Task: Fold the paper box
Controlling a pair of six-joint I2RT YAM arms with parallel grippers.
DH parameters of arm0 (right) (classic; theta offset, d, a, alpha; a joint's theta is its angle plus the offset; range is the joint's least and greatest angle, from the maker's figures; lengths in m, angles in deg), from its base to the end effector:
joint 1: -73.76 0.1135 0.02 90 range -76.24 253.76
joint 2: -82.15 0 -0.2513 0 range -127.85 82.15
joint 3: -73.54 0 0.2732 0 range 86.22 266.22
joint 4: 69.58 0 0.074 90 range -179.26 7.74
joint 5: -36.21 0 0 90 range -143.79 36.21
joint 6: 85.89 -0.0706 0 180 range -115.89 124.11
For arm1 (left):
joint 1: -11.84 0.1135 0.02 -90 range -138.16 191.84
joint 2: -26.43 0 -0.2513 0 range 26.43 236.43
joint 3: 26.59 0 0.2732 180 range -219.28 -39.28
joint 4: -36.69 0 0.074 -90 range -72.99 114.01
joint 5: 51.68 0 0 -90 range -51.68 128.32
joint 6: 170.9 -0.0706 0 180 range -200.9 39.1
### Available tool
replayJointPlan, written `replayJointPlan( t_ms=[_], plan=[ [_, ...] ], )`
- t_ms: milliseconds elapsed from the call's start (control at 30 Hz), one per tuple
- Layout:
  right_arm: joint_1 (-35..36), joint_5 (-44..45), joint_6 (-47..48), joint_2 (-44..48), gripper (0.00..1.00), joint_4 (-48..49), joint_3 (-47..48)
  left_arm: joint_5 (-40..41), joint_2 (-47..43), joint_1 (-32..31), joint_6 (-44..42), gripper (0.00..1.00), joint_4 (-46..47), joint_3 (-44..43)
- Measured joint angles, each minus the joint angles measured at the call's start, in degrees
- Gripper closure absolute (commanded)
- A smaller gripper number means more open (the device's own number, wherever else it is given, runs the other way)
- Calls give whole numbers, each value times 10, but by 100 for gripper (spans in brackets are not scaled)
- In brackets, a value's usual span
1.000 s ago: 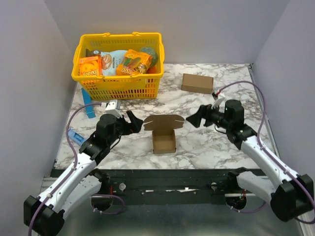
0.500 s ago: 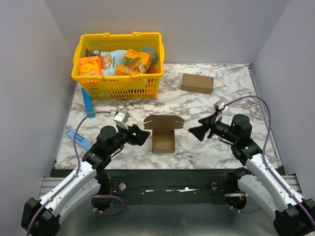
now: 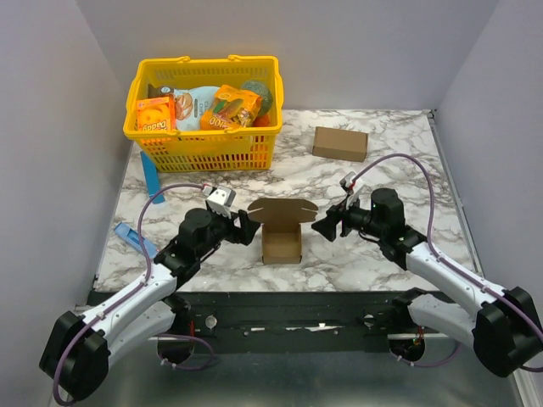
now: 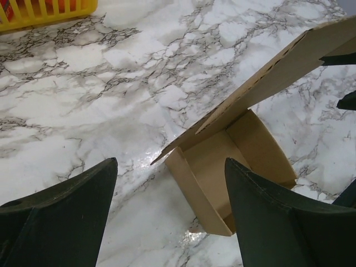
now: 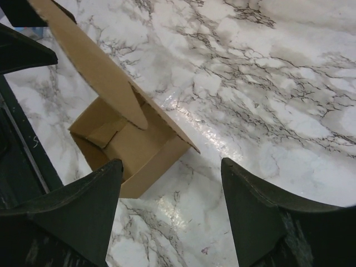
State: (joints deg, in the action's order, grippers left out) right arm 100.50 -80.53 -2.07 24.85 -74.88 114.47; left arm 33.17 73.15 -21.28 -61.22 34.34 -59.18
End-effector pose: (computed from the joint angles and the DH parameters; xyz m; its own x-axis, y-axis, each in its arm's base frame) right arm 0.2302 0.1515 0.1974 -0.4113 -0.0996 -0.9060 -0.7352 0.6238 0.2652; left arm 0.2068 -0.1425 0.1888 -0.4313 -0.1191 -0.8943 0.5003 0.7933 -0.3469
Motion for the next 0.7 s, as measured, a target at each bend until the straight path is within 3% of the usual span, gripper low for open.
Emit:
replayJointPlan(
  t_ms=[300,433,600,700],
  plan=[
    [5,23,23,-48,30,53,11,-1,53,0,-18,31,30,-13],
    [10,23,33,-63,43,66,16,-6,59,0,-23,37,40,-14],
    [23,23,42,-79,48,68,18,-20,77,-1,-24,44,49,-20],
    [30,23,46,-84,57,67,19,-23,85,-6,-26,49,53,-22]
  ],
)
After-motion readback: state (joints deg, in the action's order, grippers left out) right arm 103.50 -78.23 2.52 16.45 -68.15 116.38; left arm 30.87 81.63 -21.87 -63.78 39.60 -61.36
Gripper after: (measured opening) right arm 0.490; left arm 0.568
